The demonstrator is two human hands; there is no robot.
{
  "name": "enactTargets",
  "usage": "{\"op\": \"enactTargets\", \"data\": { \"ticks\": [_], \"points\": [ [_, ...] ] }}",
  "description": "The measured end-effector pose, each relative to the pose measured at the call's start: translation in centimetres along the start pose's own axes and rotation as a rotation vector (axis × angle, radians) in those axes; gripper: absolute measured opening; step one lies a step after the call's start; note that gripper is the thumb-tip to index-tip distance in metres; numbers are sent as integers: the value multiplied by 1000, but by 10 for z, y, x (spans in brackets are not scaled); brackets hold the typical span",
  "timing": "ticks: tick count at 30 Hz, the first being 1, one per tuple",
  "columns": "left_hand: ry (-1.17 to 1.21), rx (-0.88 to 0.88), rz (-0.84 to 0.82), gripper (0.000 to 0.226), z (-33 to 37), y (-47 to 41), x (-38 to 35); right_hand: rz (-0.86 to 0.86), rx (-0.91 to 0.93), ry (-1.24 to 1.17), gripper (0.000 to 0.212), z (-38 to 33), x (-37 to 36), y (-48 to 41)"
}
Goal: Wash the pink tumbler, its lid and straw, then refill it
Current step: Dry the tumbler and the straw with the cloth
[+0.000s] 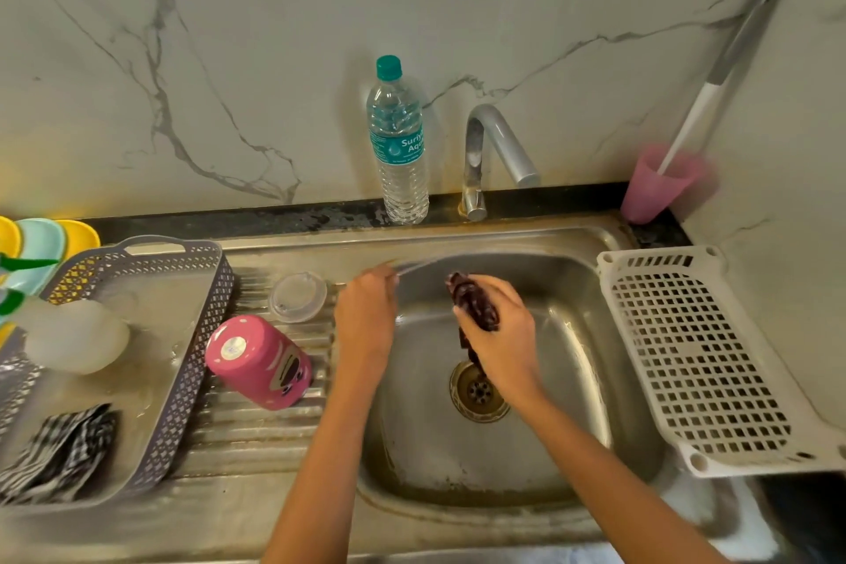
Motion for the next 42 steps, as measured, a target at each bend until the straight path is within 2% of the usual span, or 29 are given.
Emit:
{"op": "enactTargets", "data": {
  "ticks": [2, 4, 6, 11, 16, 18, 21, 23, 25, 27, 29, 31, 33, 35, 37, 39, 42],
  "points": [
    [9, -72, -32, 17, 15, 21, -3, -45, 235, 202, 47, 0, -4, 3],
    [40, -125, -42, 14, 26, 37, -2, -105, 338, 339, 55, 1, -8, 8],
    [58, -121, -41, 17, 32, 48, 2, -134, 383, 378, 57, 5, -9, 13],
    [64, -97, -19, 23, 30, 63, 9, -151, 323, 449, 61, 15, 1, 11],
    [2, -70, 42, 25, 17, 74, 18, 55, 59, 403, 40, 30, 25, -2],
    [-14, -56, 41, 27, 17, 76, 16, 49, 123, 396, 44, 21, 25, 0],
    [17, -81, 36, 26, 28, 76, 14, -193, 339, 417, 58, 0, 5, 20],
    [55, -85, 45, 23, 31, 77, 15, -273, 375, 468, 62, 3, -1, 26],
    [63, -55, 63, 23, 24, 80, 18, -207, 272, 489, 59, 22, 8, 17],
    [48, -7, 58, 23, 11, 85, 19, -91, 76, 477, 51, 40, 23, 6],
    [28, 70, 10, 23, -2, 87, 18, 40, -22, 434, 47, 46, 36, 0],
    [17, 143, -71, 26, -9, 87, 12, 96, 59, 433, 53, 34, 37, 5],
    [43, 167, -159, 27, -6, 86, 6, 8, 238, 463, 62, 17, 25, 18],
    [60, 145, -245, 25, 3, 87, 1, -207, 428, 498, 64, 10, 8, 33],
    [65, 113, -329, 23, 9, 87, -4, -381, 520, 508, 64, 17, -4, 41],
    [136, 98, -428, 23, 9, 89, -8, -419, 498, 525, 68, 24, -4, 33],
    [311, 108, -544, 35, 1, 98, -11, -335, 337, 598, 66, 30, 8, 4]
  ]
}}
Point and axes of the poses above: each hand's wrist, its own y-axis away from the middle knuckle, its own x-axis out of the back of the hand, z = x × y, the point moved 3 cm from there along -y, towards the middle knuckle, and after that the axes turned 10 degrees about -y, right-handed, at the moved point
